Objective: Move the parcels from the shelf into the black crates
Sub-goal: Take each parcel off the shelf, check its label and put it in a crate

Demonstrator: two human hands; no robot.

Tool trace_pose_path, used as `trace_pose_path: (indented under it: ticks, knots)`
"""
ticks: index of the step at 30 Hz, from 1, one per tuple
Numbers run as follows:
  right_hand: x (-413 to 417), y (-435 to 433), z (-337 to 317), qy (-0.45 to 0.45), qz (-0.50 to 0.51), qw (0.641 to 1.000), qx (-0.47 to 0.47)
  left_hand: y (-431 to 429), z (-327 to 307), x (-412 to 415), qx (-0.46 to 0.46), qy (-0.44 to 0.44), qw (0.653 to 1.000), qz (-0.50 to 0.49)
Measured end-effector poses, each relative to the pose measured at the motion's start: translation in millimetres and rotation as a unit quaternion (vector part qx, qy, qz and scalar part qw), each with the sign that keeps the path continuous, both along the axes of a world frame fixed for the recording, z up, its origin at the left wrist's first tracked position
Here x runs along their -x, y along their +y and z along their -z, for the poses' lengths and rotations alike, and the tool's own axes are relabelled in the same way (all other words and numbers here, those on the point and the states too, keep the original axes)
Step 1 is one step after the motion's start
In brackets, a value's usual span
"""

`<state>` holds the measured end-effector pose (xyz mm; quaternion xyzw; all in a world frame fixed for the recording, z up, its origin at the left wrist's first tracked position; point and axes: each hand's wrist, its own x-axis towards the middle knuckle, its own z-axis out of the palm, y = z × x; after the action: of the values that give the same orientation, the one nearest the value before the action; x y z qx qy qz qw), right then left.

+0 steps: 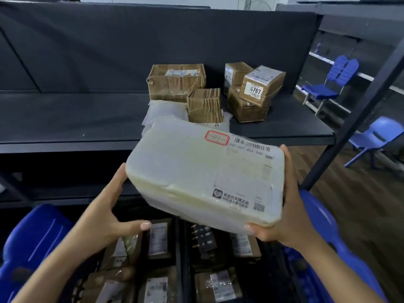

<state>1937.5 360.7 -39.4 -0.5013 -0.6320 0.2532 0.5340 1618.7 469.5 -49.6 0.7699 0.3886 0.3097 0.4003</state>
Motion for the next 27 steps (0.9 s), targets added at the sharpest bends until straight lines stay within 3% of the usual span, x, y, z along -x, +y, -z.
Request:
trace_pose_path:
  ticks: [2, 6, 10, 15, 18, 23, 27]
  knots:
    - [0.7, -2.3, -5.6, -0.011, -0.021, 1.0, 0.0, 6.5, -7.3, 4.2, 0.0, -0.068, 0.996, 0.063]
    - [-0.4, -4.5, -3.6, -0.032, -0.063, 0.997, 0.014, 2.4, -17.2, -2.2, 0.151, -0.179, 0.972, 0.027]
    - [-14.1, -6.7, 3.2, -0.053, -0.078, 0.993, 0.065, -17.8, -16.3, -12.3, 0.158, -0.146, 0.977, -0.008]
    - [-21.7, -9.7, 10.5, 0.0, -0.03, 0.997, 0.066, -45.3, 1.2, -21.7, 0.174, -0.188, 0.963, -0.083]
    - [-22.4, -12.4, 17.3, -0.026, 0.01, 0.997, 0.07, -61.4, 15.7, -31.4, 0.184, -0.218, 0.952, -0.112]
    - [-27.0, -21.3, 23.9, 0.0, -0.047, 0.977, 0.206, -69.7, 27.9, -39.5, 0.171, -0.21, 0.95, -0.153]
    - [-22.2, -24.8, 32.1, 0.046, 0.041, 0.968, 0.243, -74.3, 25.4, -43.4, 0.195, -0.162, 0.958, -0.131]
